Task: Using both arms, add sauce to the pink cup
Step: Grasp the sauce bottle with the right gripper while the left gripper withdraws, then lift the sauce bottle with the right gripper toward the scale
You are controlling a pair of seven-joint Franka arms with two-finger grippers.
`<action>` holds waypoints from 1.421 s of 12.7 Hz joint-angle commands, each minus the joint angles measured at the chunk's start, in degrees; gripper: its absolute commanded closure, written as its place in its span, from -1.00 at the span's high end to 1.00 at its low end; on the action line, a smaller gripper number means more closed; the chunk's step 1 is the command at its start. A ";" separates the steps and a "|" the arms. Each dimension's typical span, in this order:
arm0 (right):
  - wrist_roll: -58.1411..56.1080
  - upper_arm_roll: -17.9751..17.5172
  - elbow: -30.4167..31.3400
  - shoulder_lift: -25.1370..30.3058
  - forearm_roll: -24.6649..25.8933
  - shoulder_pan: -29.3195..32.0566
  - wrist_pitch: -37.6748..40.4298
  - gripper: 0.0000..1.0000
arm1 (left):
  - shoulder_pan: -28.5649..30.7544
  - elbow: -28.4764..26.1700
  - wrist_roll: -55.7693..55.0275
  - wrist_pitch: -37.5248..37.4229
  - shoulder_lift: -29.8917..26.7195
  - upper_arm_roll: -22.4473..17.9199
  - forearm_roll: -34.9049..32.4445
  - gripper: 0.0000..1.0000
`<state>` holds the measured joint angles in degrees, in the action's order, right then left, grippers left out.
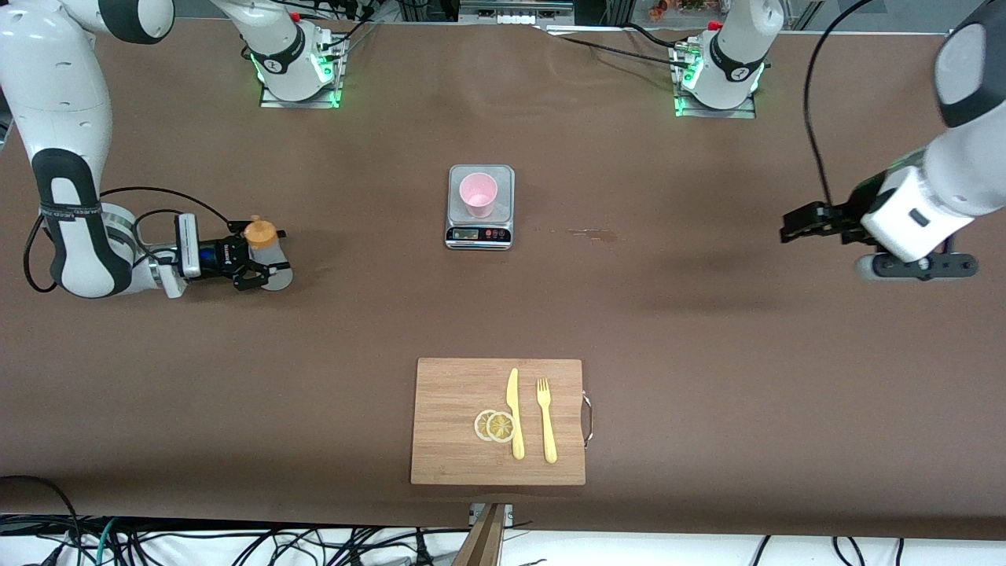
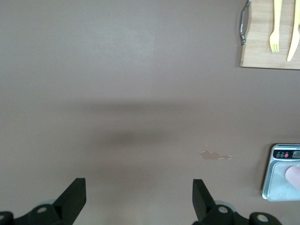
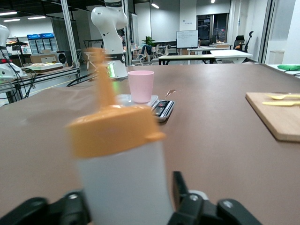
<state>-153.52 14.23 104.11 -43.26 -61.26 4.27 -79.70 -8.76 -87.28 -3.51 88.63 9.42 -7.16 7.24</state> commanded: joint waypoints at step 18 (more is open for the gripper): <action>84.04 7.66 10.15 33.68 40.23 -48.81 -30.68 -1.00 | 3.92 5.62 7.73 -8.47 0.24 4.17 -6.45 1.00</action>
<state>-77.22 20.87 112.40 -11.77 -26.09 -39.83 -108.47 -4.75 -84.75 2.88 81.96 7.98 -2.96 2.15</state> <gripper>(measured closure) 0.811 0.000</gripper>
